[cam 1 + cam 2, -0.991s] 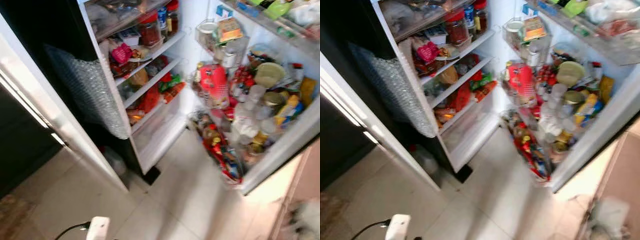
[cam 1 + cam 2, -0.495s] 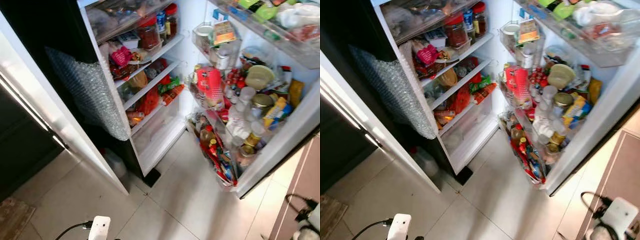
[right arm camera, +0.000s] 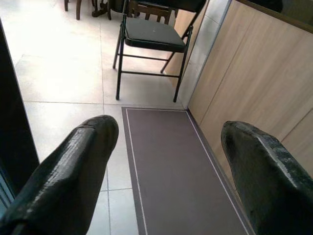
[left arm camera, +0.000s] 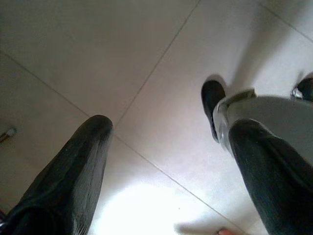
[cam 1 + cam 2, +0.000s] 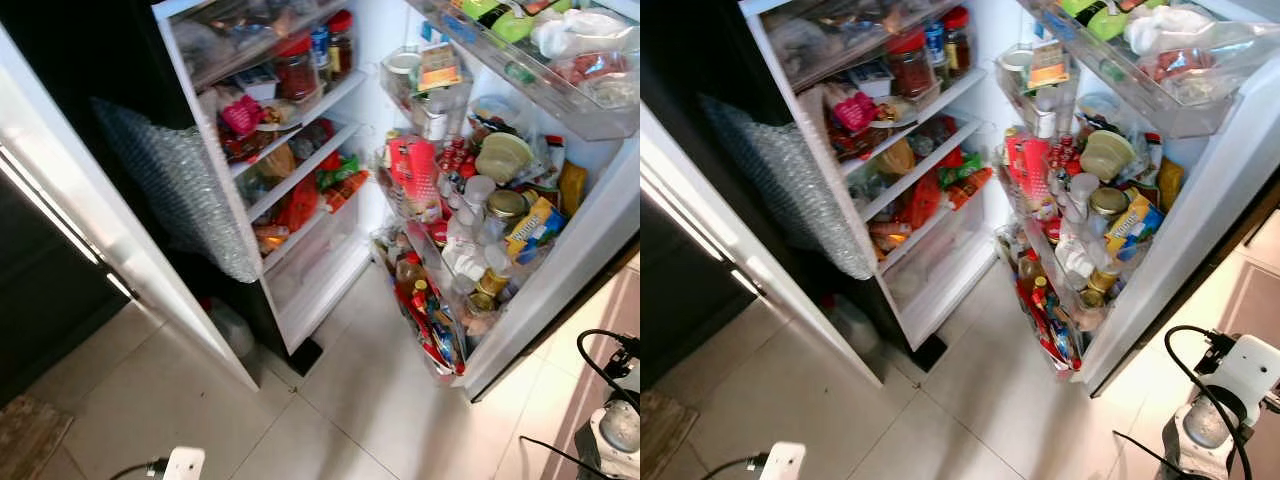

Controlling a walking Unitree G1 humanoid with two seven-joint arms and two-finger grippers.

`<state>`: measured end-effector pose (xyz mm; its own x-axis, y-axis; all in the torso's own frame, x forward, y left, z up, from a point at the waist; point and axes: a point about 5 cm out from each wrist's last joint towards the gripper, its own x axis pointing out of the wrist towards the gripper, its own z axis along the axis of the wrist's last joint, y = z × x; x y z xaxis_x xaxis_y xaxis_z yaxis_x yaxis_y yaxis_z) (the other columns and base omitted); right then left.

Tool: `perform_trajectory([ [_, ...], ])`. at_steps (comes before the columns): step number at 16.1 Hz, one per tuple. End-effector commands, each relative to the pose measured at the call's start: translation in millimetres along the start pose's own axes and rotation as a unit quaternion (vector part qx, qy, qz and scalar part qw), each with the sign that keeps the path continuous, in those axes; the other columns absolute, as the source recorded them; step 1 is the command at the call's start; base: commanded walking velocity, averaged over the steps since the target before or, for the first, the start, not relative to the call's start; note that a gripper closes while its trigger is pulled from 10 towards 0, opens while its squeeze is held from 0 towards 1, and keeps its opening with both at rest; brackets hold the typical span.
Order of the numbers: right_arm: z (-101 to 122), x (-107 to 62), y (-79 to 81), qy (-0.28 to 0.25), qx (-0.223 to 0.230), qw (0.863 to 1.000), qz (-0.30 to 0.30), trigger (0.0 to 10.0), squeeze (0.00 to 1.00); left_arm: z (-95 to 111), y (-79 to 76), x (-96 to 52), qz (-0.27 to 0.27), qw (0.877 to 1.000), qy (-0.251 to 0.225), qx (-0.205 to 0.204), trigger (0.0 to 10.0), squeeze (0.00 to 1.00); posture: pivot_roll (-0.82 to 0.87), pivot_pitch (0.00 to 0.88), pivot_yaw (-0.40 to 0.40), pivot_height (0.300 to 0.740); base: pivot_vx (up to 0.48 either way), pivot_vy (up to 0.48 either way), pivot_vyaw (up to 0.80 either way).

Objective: Restocking fridge

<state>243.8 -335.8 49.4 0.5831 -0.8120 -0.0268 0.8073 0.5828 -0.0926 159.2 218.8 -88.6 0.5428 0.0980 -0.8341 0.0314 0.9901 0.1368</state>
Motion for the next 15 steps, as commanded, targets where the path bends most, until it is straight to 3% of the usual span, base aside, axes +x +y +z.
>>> perform_trajectory([
  [1, 3, -0.7, 3.3, -0.007, 0.004, 1.000, 0.000, 10.0, 0.00, -8, 1.6, -1.7, 0.001, 1.000, 0.010, -0.003, 10.0, 0.00, -0.12, 0.091, 0.067, 0.740, 0.000, 0.000, 0.00],
  [3, 7, -1.9, 14.3, -0.015, 0.005, 1.000, 0.020, 10.0, 0.00, -9, -1.1, -1.8, -0.001, 1.000, 0.011, -0.009, 10.0, 0.00, -0.12, 0.098, 0.064, 0.740, 0.000, 0.000, 0.00],
  [8, 8, -2.6, 15.6, -0.020, 0.001, 1.000, 0.022, 10.0, 0.00, -10, -1.4, -1.9, -0.001, 1.000, 0.011, -0.010, 10.0, 0.00, -0.12, 0.098, 0.064, 0.740, 0.000, 0.000, 0.00],
  [10, 18, 2.8, 18.5, -0.026, 0.055, 0.997, 0.038, 10.0, 0.00, -13, -2.0, -2.4, 0.001, 1.000, 0.018, -0.014, 10.0, 0.00, -0.12, 0.115, 0.065, 0.740, 0.000, 0.000, 0.00],
  [13, 18, -1.5, 34.0, -0.021, 0.067, 0.992, 0.106, 10.0, 0.00, -14, -1.2, -2.7, 0.001, 1.000, 0.018, -0.014, 10.0, 0.00, -0.11, 0.116, 0.065, 0.740, 0.000, 0.000, 0.00],
  [15, 17, -4.1, 36.5, -0.020, 0.067, 0.991, 0.116, 10.0, 0.00, -15, -1.8, -2.9, -0.003, 1.000, 0.018, -0.006, 10.0, 0.00, -0.12, 0.117, 0.065, 0.740, 0.000, 0.000, 0.00],
])
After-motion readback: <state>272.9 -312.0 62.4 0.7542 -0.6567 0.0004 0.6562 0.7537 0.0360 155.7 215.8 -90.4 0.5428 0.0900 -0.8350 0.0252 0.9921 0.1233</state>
